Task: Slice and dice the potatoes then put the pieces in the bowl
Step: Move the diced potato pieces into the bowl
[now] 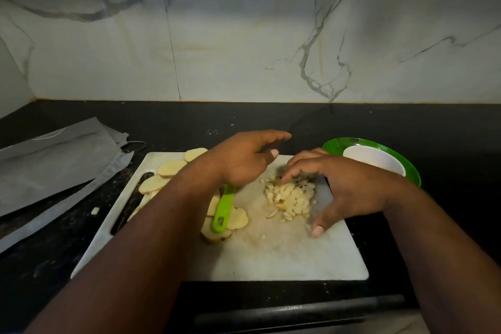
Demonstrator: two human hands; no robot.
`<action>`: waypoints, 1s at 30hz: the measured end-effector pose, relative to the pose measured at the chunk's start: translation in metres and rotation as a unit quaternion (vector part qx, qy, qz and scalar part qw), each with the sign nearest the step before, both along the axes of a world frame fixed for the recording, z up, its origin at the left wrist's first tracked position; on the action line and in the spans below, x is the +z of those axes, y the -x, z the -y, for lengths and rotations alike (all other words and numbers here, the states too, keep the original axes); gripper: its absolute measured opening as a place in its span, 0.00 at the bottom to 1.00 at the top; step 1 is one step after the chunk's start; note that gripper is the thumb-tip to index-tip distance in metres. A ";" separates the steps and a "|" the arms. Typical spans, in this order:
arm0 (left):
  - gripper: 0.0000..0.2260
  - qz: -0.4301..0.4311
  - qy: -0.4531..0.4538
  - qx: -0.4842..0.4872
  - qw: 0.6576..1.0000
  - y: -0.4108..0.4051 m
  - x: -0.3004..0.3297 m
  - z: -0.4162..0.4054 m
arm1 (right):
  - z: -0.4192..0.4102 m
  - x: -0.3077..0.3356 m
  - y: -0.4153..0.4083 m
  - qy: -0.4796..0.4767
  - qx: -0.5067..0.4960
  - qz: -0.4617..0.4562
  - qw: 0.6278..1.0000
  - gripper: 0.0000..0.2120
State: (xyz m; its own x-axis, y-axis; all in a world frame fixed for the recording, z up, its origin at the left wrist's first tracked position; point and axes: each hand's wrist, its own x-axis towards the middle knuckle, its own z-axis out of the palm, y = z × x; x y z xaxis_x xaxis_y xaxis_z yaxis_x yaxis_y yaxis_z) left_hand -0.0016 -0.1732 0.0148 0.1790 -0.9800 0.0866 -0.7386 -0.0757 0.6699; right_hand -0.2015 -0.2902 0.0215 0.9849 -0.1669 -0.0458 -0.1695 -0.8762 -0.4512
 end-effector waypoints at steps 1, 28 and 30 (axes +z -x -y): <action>0.21 -0.012 0.000 0.000 1.000 0.001 -0.001 0.001 | 0.002 -0.004 -0.002 0.004 -0.020 0.002 1.000 0.37; 0.17 -0.391 0.018 0.159 0.907 0.003 -0.019 0.023 | -0.020 -0.044 -0.042 0.007 -0.059 0.132 0.989 0.28; 0.21 -0.389 0.017 0.151 0.909 0.003 -0.018 0.022 | -0.016 -0.039 -0.036 0.029 -0.063 0.161 0.985 0.29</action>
